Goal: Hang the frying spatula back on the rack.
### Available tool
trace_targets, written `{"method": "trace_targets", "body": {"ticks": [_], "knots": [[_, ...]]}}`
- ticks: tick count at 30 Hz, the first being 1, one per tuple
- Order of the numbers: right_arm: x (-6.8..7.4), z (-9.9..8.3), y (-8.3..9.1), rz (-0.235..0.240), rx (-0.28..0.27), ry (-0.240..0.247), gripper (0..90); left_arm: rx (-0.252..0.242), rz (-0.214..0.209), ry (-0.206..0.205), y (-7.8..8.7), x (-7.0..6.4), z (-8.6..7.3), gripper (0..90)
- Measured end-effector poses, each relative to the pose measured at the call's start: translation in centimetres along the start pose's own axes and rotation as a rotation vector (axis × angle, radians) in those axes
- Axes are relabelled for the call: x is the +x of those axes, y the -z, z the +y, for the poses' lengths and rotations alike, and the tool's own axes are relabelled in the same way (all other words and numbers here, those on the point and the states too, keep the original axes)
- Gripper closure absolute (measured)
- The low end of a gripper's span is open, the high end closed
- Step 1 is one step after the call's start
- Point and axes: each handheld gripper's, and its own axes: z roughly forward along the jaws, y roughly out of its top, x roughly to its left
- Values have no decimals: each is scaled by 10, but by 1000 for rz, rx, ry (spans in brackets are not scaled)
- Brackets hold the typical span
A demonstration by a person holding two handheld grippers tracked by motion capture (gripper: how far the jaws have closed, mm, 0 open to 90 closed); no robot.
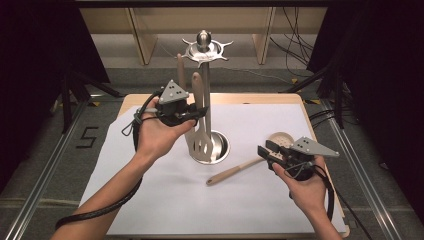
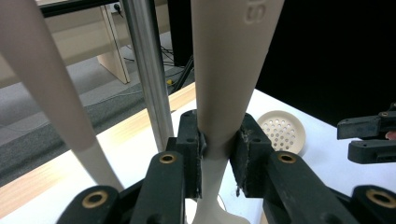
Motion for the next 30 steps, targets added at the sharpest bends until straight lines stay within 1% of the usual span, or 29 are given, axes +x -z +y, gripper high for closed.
{"method": "trace_targets", "body": {"ticks": [1,3,4,5,6,8,9,10,11,12,13,14,15,16,17,19,20,22,27,28,29,30], "knots": [[-2,1,-1,7,-8,30,617,1,0,0,0,0,1,739],[-1,1,-1,8,-10,25,617,-2,4,3,0,1,4,739],[-1,1,0,2,-9,26,616,-2,7,3,0,1,4,739],[0,1,0,0,-4,6,616,-1,10,3,0,2,5,739],[-1,1,-1,6,-6,18,616,-2,12,2,0,2,6,739],[-1,1,-1,6,-5,16,617,-2,15,1,0,2,7,739],[0,1,-1,8,-1,1,617,-1,15,2,1,2,7,738],[0,1,0,4,8,0,617,0,16,-1,1,2,8,739],[-1,1,-1,6,0,10,616,-1,16,-1,0,2,8,739],[-1,1,-1,8,-3,8,617,0,18,0,0,2,8,739],[0,1,0,3,6,3,617,5,21,-1,0,2,9,739],[0,1,-1,7,-3,10,617,5,21,-1,0,2,9,738],[0,1,-1,8,0,-1,617,4,25,1,-1,2,10,739],[-1,1,-1,4,-8,17,617,6,25,0,-1,2,10,739],[-1,1,-1,7,-8,13,617,7,26,-1,-1,3,10,739],[-3,1,-1,-11,-22,51,617,8,27,1,-2,3,11,738],[-3,1,-1,-12,-23,53,617,5,29,2,-2,4,11,739],[-3,1,-1,-11,-23,52,617,7,30,6,-3,4,12,739],[-3,1,-1,-11,-22,53,617,15,36,0,-5,5,13,739],[-1,1,-1,7,-8,10,617,16,35,3,-6,5,13,739],[0,1,-1,11,-2,3,617,16,34,4,-6,5,13,739],[0,1,0,4,5,1,617,17,36,5,-7,6,13,739]]}}
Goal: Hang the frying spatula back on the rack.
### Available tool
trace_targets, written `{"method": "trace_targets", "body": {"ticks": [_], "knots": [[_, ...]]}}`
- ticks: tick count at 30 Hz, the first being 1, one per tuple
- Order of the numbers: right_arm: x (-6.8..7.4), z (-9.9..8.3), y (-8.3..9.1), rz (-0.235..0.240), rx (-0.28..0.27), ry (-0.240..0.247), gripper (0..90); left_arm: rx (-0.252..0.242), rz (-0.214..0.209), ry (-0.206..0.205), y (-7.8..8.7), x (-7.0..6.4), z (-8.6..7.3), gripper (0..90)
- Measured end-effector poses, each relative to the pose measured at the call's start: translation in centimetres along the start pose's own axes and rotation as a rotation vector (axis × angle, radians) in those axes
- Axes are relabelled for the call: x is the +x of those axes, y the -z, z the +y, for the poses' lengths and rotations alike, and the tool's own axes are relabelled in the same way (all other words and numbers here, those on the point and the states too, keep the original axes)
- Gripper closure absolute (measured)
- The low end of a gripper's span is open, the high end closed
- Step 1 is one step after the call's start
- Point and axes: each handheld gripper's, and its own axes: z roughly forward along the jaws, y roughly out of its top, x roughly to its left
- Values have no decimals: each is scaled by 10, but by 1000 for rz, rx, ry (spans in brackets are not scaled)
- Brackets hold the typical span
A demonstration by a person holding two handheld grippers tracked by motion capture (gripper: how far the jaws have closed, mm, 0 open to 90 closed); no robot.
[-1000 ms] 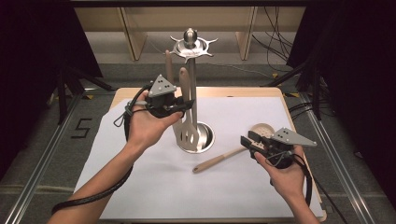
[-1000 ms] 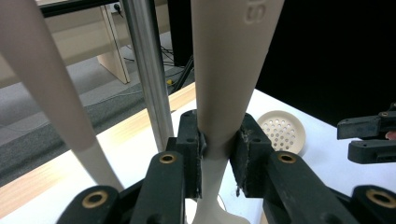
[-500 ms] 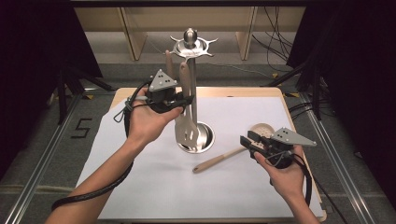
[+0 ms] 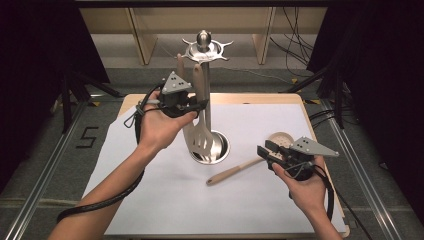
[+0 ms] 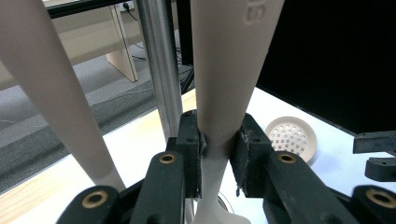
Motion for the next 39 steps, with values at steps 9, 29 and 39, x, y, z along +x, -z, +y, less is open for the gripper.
{"method": "trace_targets", "body": {"ticks": [9,29,39], "knots": [[0,0,-1,4,-7,0,617,8,5,4,-3,2,3,738],[-1,-4,-3,7,5,18,614,-32,-20,-26,-8,8,-5,650],[-1,-6,-3,8,29,-18,607,-122,-6,-81,21,16,-23,707]]}}
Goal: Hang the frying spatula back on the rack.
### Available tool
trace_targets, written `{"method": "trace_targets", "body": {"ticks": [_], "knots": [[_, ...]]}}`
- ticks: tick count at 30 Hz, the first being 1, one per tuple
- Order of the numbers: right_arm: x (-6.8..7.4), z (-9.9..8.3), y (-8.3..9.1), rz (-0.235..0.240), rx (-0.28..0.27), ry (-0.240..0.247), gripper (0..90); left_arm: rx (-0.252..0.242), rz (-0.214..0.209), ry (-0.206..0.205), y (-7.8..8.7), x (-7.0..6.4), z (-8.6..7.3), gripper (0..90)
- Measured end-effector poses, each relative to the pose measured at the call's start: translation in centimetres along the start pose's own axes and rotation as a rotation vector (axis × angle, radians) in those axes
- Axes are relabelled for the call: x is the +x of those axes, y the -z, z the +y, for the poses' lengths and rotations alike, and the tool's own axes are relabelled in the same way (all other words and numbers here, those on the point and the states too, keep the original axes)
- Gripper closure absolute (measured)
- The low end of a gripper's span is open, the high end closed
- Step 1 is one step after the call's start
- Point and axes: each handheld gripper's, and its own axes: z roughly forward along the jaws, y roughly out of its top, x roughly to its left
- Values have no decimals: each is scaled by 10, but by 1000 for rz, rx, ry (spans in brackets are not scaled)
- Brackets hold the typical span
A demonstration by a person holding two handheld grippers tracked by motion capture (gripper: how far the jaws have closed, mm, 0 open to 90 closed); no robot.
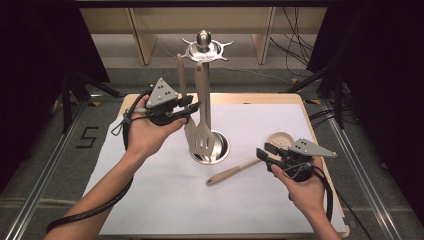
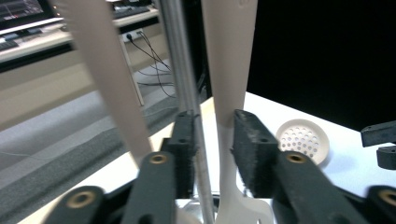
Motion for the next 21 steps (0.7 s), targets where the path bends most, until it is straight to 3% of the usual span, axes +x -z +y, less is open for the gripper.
{"method": "trace_targets", "body": {"ticks": [1,3,4,11,13,17,19,21], "knots": [[-2,0,-2,4,-10,27,607,-5,0,4,2,1,0,723],[-1,-1,-2,4,-11,9,607,-17,-1,8,7,2,1,748],[-2,-1,-2,-6,-17,31,607,-23,1,12,8,2,1,763],[-1,-1,-2,-5,-15,29,607,-37,26,41,16,6,4,889],[-1,0,-1,2,-8,11,607,-54,37,45,17,7,6,892],[-3,0,-1,-16,-3,28,608,-89,54,55,19,10,11,894],[0,0,0,-19,12,-18,608,-96,56,61,20,12,12,894],[-1,1,-1,-25,-5,-3,607,-105,55,70,21,14,14,894]]}}
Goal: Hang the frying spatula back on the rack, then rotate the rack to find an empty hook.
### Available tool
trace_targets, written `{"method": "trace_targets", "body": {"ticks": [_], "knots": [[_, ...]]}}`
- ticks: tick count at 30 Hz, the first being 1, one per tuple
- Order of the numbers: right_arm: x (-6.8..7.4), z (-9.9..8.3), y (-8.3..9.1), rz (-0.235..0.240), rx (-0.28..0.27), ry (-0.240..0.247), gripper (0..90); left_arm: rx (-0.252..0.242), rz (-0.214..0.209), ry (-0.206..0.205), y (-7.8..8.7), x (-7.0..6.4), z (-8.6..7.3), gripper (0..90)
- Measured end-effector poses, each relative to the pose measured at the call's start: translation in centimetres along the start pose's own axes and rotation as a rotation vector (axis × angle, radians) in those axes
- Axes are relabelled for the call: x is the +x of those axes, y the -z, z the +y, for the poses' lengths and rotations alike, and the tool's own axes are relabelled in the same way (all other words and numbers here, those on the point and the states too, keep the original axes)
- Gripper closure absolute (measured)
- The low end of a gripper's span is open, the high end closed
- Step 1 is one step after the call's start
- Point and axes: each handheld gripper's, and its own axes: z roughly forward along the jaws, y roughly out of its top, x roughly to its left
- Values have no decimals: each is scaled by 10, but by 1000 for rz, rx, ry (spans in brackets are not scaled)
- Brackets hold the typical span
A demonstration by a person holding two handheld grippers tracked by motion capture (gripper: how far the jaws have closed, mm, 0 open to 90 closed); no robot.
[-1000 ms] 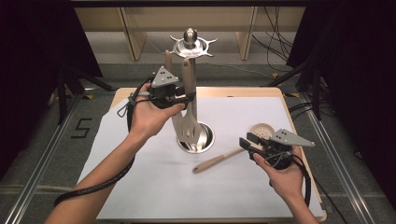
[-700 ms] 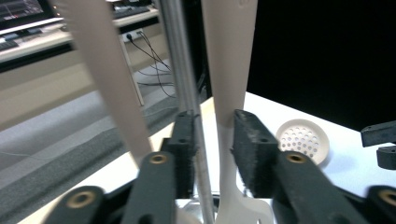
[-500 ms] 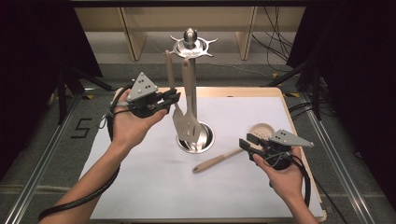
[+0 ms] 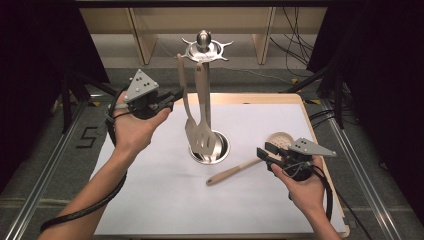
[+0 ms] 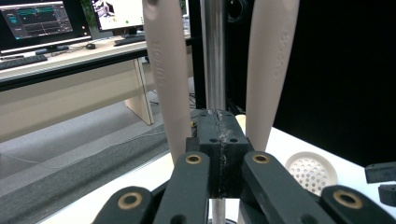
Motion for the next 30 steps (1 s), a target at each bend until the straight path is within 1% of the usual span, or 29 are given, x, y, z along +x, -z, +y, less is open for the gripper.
{"method": "trace_targets", "body": {"ticks": [1,2,3,5,6,7,8,9,11,12,13,14,15,16,17,18,19,20,22,23,24,25,26,27,28,29,30], "knots": [[-2,1,-1,-2,-7,33,608,-1,1,-6,0,1,1,894],[-2,1,-2,10,-7,21,607,-7,-2,2,1,2,2,894],[-2,0,-2,8,-10,29,608,-12,1,3,1,3,2,894],[-2,0,-2,4,4,31,607,-26,1,11,1,3,3,894],[-1,-1,-3,21,6,10,608,-32,2,17,2,3,3,894],[-2,0,-2,1,5,35,607,-32,0,15,2,3,3,894],[-2,0,-2,9,-4,32,607,-33,-2,14,2,3,4,894],[-1,1,-1,10,5,15,608,-38,-1,15,2,2,4,894],[-1,1,0,7,-5,31,607,-48,-2,19,1,1,6,894],[1,2,1,13,1,2,608,-52,0,21,1,1,7,894],[-1,2,1,11,-2,20,608,-59,4,20,1,1,8,894],[-1,2,1,9,-1,22,608,-64,6,23,1,2,9,894],[-3,1,0,18,-9,31,607,-67,6,27,0,2,10,894],[-4,1,0,17,-7,29,608,-74,5,30,-1,2,11,894],[-5,1,2,3,2,46,608,-79,2,34,-2,2,12,894],[-4,0,1,4,-11,23,608,-84,1,40,-3,3,13,894],[-5,0,2,7,-9,24,608,-86,1,41,-3,3,14,894],[-4,0,2,11,-6,14,608,-89,2,48,-3,4,15,894],[-3,1,3,-2,-6,29,608,-98,2,58,-3,5,18,894],[-2,1,3,7,-1,15,608,-106,2,63,-3,5,20,894],[-2,0,2,5,-6,29,608,-114,3,63,-2,5,22,894],[-1,0,3,21,-6,23,608,-123,3,64,-2,5,23,894],[-2,0,4,2,-3,39,608,-126,7,66,-1,5,25,894],[-2,0,3,19,-17,37,608,-134,11,68,-2,5,26,894],[-2,0,3,19,-17,32,608,-139,16,67,-2,6,28,894],[-3,0,3,17,-19,40,608,-142,20,65,-2,7,30,894],[-2,0,4,14,-10,20,608,-148,24,66,-2,8,32,894]]}}
